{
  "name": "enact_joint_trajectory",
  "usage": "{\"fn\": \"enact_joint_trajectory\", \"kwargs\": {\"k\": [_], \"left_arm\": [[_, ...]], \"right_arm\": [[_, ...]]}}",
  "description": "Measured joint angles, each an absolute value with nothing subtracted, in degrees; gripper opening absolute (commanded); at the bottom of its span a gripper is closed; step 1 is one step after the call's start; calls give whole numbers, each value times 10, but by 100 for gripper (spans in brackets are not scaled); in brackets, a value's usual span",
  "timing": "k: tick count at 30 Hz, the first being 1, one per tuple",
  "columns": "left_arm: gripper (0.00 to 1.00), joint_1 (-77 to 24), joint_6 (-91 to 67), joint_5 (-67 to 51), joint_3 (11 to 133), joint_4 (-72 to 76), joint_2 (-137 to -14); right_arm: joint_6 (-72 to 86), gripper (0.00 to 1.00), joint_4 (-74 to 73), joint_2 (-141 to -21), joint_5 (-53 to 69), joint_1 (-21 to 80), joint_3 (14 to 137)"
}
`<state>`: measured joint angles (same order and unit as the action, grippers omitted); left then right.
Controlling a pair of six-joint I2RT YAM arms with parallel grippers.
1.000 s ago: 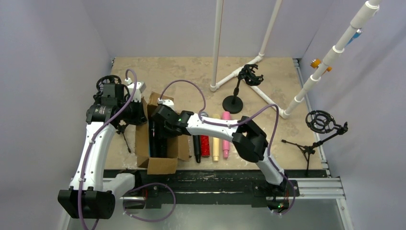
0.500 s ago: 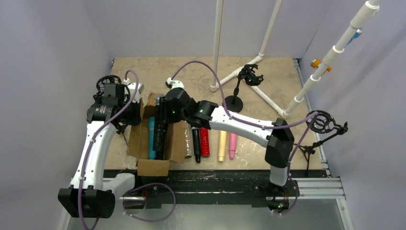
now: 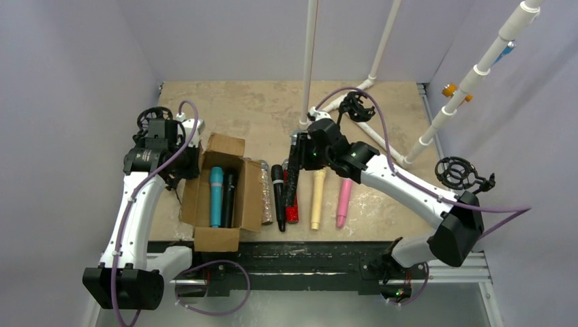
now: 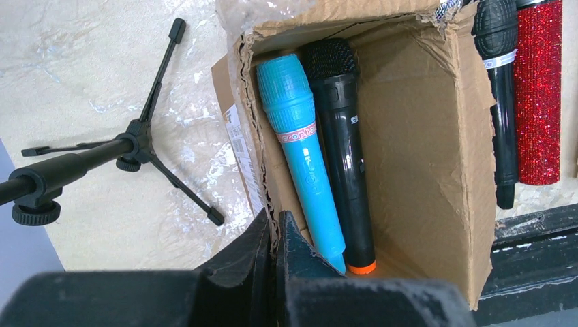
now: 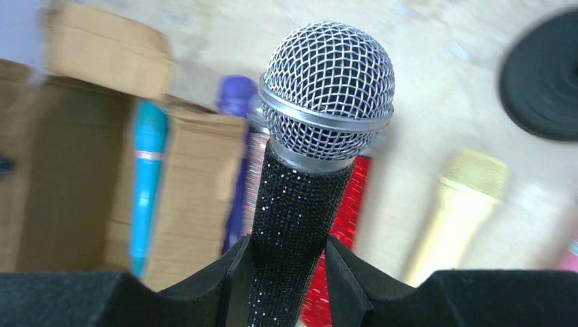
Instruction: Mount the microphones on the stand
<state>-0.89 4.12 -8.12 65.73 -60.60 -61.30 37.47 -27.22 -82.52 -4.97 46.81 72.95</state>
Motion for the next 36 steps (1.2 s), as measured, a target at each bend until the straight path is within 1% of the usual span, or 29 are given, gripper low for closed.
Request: {"fn": "enact_joint_trajectory", "kwargs": {"k": [3, 6, 12, 15, 16, 18, 20, 22, 25, 27, 30, 32, 36], "left_arm": [[0, -9, 41, -81, 657, -606, -613], [0, -9, 41, -82, 657, -607, -613], [0, -9, 41, -83, 658, -609, -613], [0, -9, 41, -83, 658, -609, -613], [0, -9, 41, -83, 658, -609, -613], [0, -9, 41, -83, 658, -609, -613], [0, -9, 41, -84, 658, -609, -613], [0, -9, 41, -85, 658, -609, -613], [0, -9, 41, -87, 658, -609, -613], [0, -9, 41, -88, 658, -609, -613], [0, -9, 41, -88, 658, -609, -613], [0, -9, 41, -90, 658, -609, -613], [0, -9, 41, -97, 661, -611, -613]], "right_arm": [[363, 4, -280, -808, -50, 443, 673], [351, 3, -287, -822, -53, 428, 635], [325, 3, -284, -887, -66, 419, 625], [312, 6, -281, -915, -72, 418, 627], [307, 8, -281, -924, -75, 417, 629], [299, 15, -281, -943, -80, 416, 635], [293, 26, -280, -956, -81, 416, 640], [288, 39, -278, -967, -82, 416, 644], [280, 49, -279, -974, -83, 416, 652], [275, 52, -285, -974, -82, 416, 661], [270, 55, -297, -972, -87, 416, 686], [270, 59, -301, -967, -94, 419, 706], [274, 59, -320, -947, -112, 446, 769]]}}
